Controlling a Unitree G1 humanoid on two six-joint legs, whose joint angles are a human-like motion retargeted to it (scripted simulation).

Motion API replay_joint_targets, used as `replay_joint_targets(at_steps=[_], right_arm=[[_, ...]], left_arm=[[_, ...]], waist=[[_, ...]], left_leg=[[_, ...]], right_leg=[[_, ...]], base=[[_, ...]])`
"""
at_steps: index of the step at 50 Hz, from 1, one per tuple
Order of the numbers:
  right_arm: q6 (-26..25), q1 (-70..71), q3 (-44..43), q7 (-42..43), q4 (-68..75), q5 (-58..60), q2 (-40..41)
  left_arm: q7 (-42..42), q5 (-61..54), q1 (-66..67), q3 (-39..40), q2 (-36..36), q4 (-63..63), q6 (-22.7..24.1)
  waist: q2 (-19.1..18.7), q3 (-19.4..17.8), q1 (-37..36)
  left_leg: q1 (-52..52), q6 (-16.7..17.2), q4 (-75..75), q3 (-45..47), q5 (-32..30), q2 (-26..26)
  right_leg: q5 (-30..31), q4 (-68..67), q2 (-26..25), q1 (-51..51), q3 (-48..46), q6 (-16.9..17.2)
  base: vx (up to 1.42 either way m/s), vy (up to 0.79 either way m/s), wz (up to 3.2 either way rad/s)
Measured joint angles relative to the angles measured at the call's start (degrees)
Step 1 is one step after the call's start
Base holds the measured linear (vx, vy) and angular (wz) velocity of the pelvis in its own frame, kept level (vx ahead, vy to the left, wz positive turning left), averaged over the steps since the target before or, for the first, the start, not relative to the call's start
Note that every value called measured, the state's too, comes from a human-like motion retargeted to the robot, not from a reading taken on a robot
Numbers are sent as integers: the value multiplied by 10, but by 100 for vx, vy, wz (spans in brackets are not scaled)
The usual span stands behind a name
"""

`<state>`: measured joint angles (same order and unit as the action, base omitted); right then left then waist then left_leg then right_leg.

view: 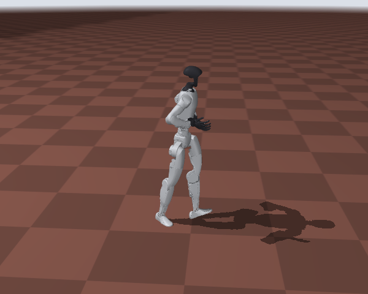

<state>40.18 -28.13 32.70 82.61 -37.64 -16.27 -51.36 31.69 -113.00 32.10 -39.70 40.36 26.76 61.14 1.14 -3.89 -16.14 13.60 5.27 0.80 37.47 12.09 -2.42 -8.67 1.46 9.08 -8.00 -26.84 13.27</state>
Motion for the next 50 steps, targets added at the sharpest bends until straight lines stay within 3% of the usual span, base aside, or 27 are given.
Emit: replay_joint_targets(at_steps=[4,10,12,15,18,20,24,27,30,33,34,37,40,44,50], right_arm=[[31,7,20,-22,2,-16,-5],[93,-19,24,-71,15,-52,1],[93,-33,12,-85,18,-60,3],[81,-51,-13,-102,16,-82,5],[77,-64,-33,-111,12,-102,5],[78,-68,-43,-113,9,-107,4],[84,-69,-52,-113,5,-106,-1],[86,-64,-50,-112,2,-102,-8],[75,-57,-41,-113,-1,-99,-19],[66,-45,-22,-109,-3,-93,-23],[67,-42,-14,-107,-4,-89,-22],[73,-31,5,-102,-3,-76,-16],[76,-29,4,-97,0,-68,-11],[71,-41,-24,-92,-5,-63,-9],[72,-50,-37,-80,-24,-62,-14]], left_arm=[[-50,0,-4,-15,3,21,-35],[-148,0,-15,-75,23,34,-98],[-152,0,-21,-94,28,36,-109],[-135,0,-33,-114,34,36,-121],[-118,0,-36,-120,37,35,-123],[-112,0,-34,-120,36,34,-120],[-116,0,-30,-115,29,29,-118],[-122,0,-25,-109,23,25,-117],[-124,0,-21,-104,18,22,-116],[-126,0,-12,-95,12,22,-100],[-129,0,-8,-92,12,23,-93],[-143,0,-1,-86,15,22,-80],[-147,0,2,-86,16,19,-80],[-136,0,5,-86,13,17,-91],[-124,0,17,-80,4,15,-97]], waist=[[-12,13,10],[-33,33,57],[-44,36,71],[-46,38,95],[-47,34,119],[-49,28,131],[-51,13,150],[-43,1,161],[-20,-16,172],[5,-41,183],[8,-47,183],[5,-57,182],[3,-56,200],[7,-39,223],[17,-9,205]], left_leg=[[-15,26,-58,59,-20,-5],[-80,15,-58,-16,25,17],[-100,10,-57,-44,36,34],[-112,2,-41,-93,56,41],[-121,-1,-20,-144,74,41],[-128,-4,-7,-177,85,38],[-142,-8,17,-245,101,26],[-155,-9,30,-299,110,8],[-179,-8,38,-354,119,-27],[-219,-9,38,-406,130,-52],[-231,-1,38,-415,135,-44],[-262,19,39,-436,148,-9],[-288,11,41,-474,146,-5],[-310,-15,43,-533,112,-32],[-288,-14,129,-543,7,-70]], right_leg=[[-1,-10,-28,-36,-26,-9],[82,-165,-31,-40,-46,-63],[129,-292,-22,9,-20,-77],[169,-462,-29,115,73,-61],[146,-543,-56,196,148,-42],[121,-560,-51,233,160,-58],[66,-488,-16,265,131,-99],[44,-346,-8,260,109,-95],[79,-151,-4,234,112,-60],[135,-1,-5,219,143,8],[140,21,-22,223,157,17],[127,35,-76,242,205,17],[138,35,-86,227,254,17],[162,32,-49,190,271,17],[97,23,5,134,237,7]], base=[[48,3,74],[56,9,90],[53,11,95],[47,9,121],[43,7,145],[41,9,151],[39,6,165],[39,0,177],[42,-6,183],[47,-14,157],[48,-39,105],[52,-39,92],[59,-10,130],[58,3,129],[57,-13,69]])
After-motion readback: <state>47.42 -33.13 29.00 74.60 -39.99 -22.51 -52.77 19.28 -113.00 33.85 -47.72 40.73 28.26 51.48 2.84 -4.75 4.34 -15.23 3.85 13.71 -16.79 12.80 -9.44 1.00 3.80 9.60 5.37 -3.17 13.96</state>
